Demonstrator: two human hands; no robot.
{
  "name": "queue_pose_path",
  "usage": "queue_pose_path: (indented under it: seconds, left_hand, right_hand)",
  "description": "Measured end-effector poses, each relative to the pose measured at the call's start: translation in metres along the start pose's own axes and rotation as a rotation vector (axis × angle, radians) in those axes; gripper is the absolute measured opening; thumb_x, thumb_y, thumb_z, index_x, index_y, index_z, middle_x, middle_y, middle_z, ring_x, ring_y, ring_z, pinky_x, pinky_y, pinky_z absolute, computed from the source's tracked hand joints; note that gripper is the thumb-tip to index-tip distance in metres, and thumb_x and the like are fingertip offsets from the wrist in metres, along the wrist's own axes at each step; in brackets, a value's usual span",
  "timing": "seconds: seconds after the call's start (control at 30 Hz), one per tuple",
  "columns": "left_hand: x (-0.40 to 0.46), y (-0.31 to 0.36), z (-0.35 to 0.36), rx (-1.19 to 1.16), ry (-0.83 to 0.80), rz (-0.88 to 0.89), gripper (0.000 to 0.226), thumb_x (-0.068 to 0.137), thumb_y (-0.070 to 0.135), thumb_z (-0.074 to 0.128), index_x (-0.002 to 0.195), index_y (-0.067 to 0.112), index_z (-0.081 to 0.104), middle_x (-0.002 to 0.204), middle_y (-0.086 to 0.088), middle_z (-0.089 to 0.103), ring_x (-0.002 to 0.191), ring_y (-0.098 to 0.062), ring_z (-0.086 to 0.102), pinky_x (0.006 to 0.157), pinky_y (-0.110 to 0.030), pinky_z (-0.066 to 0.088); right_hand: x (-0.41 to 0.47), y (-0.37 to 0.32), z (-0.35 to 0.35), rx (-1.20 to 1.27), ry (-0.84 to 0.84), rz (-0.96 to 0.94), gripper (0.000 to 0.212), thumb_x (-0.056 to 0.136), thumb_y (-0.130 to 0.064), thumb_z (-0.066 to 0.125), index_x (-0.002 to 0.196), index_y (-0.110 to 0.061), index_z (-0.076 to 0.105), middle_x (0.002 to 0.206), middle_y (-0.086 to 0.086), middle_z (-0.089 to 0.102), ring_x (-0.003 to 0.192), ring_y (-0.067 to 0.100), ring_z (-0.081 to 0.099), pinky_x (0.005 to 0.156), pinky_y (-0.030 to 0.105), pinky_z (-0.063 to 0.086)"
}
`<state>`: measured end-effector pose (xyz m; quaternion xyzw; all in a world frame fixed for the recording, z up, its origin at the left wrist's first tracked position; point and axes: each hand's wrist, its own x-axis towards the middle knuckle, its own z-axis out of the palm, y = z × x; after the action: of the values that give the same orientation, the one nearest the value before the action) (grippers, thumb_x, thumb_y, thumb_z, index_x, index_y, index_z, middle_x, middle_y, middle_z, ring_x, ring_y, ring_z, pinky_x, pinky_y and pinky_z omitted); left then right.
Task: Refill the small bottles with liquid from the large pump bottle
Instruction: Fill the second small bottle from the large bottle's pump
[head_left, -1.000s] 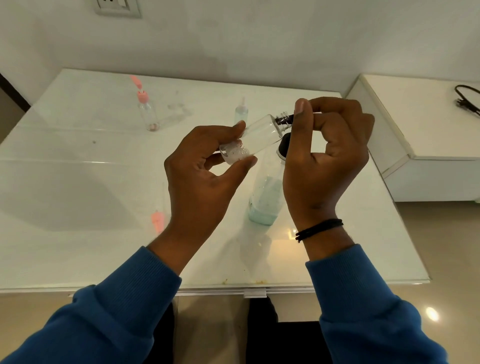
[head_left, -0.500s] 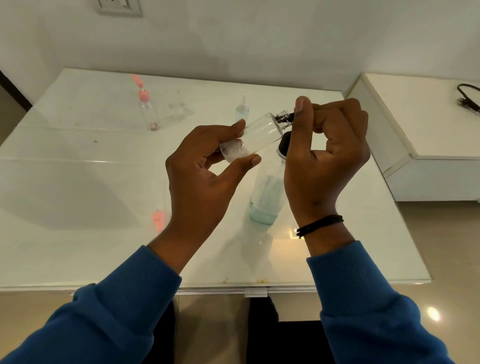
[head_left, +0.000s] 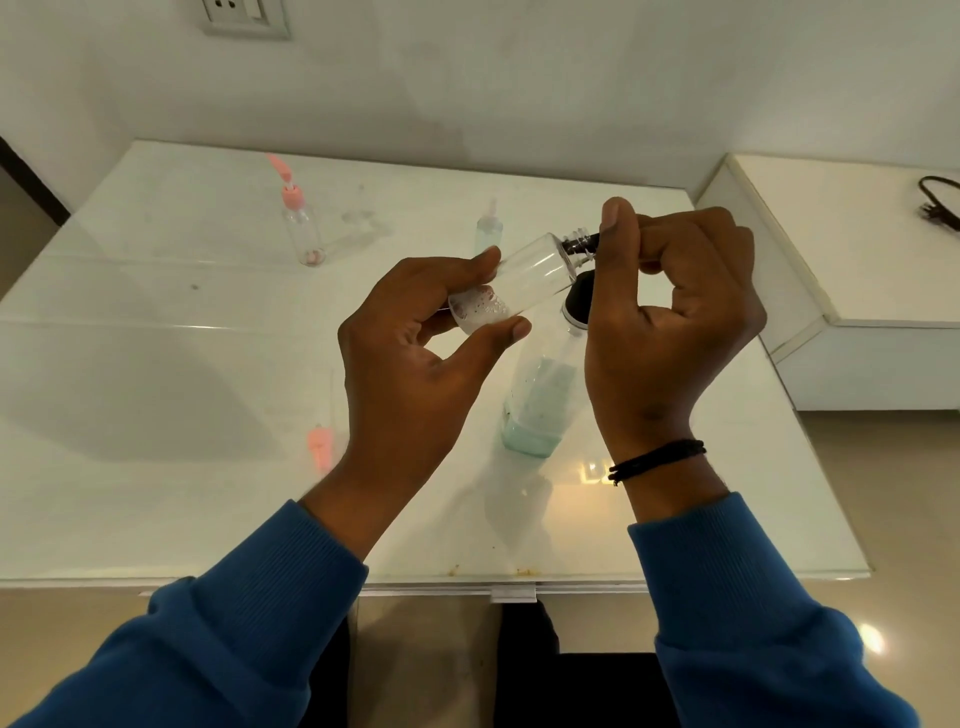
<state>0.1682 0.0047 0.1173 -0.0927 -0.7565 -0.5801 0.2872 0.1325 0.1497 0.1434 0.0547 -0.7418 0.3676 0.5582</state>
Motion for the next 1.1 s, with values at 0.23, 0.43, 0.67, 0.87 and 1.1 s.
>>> queue_pose_path:
  seconds: [0.23, 0.43, 0.67, 0.87, 1.1]
  left_hand:
    - [-0.0003, 0.0007, 0.0002, 0.007, 0.004, -0.002, 0.041, 0.084, 0.017, 0.085, 0.121, 0.007, 0.07, 0.115, -0.005, 0.072, 0.104, -0.02, 0.07, 0.089, -0.028, 0.061]
    - [0.0005, 0.0012, -0.0004, 0.008, 0.002, -0.004, 0.042, 0.084, 0.02, 0.085, 0.121, 0.01, 0.07, 0.117, 0.0, 0.071, 0.107, -0.015, 0.069, 0.09, -0.023, 0.059]
    - [-0.0008, 0.0011, -0.0013, -0.036, 0.02, -0.063, 0.043, 0.082, 0.017, 0.087, 0.119, 0.005, 0.071, 0.116, -0.004, 0.073, 0.106, -0.017, 0.071, 0.09, -0.028, 0.06]
    - [-0.0004, 0.0018, -0.0017, -0.052, 0.027, -0.083, 0.043, 0.081, 0.017, 0.088, 0.119, 0.005, 0.071, 0.116, -0.004, 0.074, 0.105, -0.018, 0.072, 0.089, -0.031, 0.061]
    - [-0.0002, 0.0, -0.0033, -0.007, 0.038, -0.074, 0.042, 0.081, 0.019, 0.088, 0.118, 0.005, 0.072, 0.115, -0.002, 0.074, 0.105, -0.016, 0.072, 0.09, -0.03, 0.061]
  right_hand:
    - [-0.0047, -0.0016, 0.0009, 0.018, 0.013, 0.021, 0.027, 0.095, -0.012, 0.072, 0.069, -0.007, 0.068, 0.075, -0.007, 0.061, 0.07, 0.019, 0.054, 0.061, 0.049, 0.044]
    - [-0.0004, -0.0012, -0.0005, 0.036, -0.008, 0.02, 0.028, 0.095, -0.012, 0.071, 0.068, -0.007, 0.067, 0.075, -0.008, 0.058, 0.069, 0.023, 0.055, 0.06, 0.051, 0.044]
    - [-0.0038, -0.0006, 0.0014, 0.08, 0.009, 0.062, 0.03, 0.095, -0.01, 0.069, 0.066, -0.006, 0.063, 0.073, -0.007, 0.054, 0.068, 0.014, 0.049, 0.059, 0.047, 0.044]
    - [0.0031, -0.0008, 0.0006, 0.07, -0.004, 0.056, 0.033, 0.096, -0.011, 0.069, 0.064, -0.006, 0.062, 0.071, -0.008, 0.054, 0.068, 0.012, 0.048, 0.062, 0.041, 0.043]
    - [-0.0027, -0.0075, 0.0016, 0.06, 0.002, 0.024, 0.031, 0.094, -0.007, 0.069, 0.064, -0.007, 0.065, 0.076, -0.01, 0.057, 0.076, 0.03, 0.054, 0.075, 0.025, 0.037]
